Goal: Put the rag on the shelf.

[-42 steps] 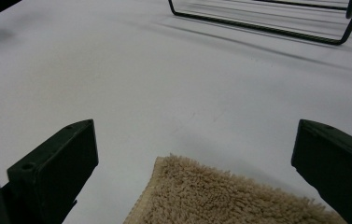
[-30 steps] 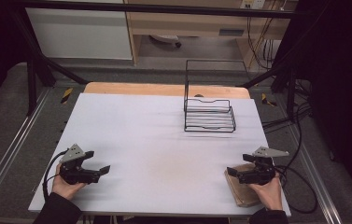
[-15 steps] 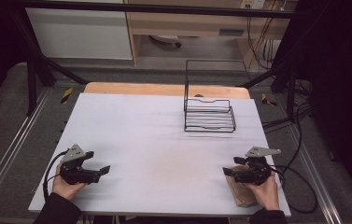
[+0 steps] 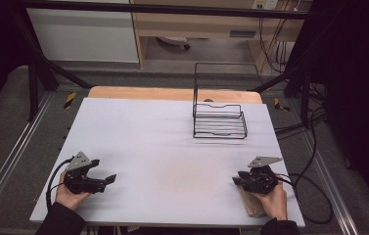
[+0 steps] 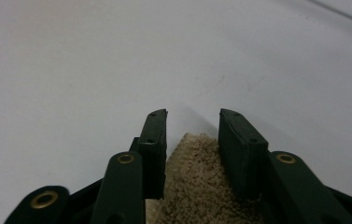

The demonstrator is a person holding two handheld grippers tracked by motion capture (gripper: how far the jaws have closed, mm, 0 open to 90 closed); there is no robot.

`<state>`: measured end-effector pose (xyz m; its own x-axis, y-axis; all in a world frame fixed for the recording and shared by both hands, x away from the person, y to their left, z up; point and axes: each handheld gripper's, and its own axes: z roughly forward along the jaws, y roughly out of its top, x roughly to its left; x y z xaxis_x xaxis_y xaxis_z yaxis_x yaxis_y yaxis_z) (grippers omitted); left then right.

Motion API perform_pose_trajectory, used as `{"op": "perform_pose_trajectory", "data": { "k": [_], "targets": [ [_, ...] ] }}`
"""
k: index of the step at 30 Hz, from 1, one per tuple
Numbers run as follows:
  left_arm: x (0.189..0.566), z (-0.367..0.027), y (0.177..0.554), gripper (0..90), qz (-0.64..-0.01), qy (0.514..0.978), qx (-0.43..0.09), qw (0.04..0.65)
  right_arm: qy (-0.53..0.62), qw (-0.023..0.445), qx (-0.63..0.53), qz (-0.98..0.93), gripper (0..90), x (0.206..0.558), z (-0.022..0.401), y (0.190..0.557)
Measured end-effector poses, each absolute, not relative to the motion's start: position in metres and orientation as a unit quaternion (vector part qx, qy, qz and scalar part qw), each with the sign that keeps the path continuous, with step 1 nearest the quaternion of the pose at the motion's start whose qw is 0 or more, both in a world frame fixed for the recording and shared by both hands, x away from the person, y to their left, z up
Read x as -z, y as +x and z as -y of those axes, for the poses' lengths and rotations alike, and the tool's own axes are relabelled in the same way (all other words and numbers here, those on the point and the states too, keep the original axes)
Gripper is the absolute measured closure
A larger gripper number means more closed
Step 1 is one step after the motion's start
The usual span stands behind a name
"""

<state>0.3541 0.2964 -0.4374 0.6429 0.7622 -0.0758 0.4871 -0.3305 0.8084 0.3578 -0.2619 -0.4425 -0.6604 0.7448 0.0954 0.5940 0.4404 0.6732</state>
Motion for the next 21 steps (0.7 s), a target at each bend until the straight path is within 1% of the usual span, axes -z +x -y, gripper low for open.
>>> {"op": "perform_pose_trajectory", "data": {
  "k": [8,15,21],
  "targets": [
    [0.4377,-0.2966,0.3540,8.4,-0.390,0.801,-0.162,0.424,0.386,0.137,-0.310,-0.858,71.4,0.4441,0.2514,0.3578],
    [0.4381,-0.2960,0.3542,8.8,-0.390,0.803,-0.160,0.422,0.386,0.139,-0.307,-0.859,81.1,0.4435,0.2529,0.3584],
    [0.4381,-0.2964,0.3542,9.1,-0.391,0.801,-0.161,0.424,0.391,0.138,-0.310,-0.856,83.6,0.4426,0.2538,0.3589]
  ]
}}
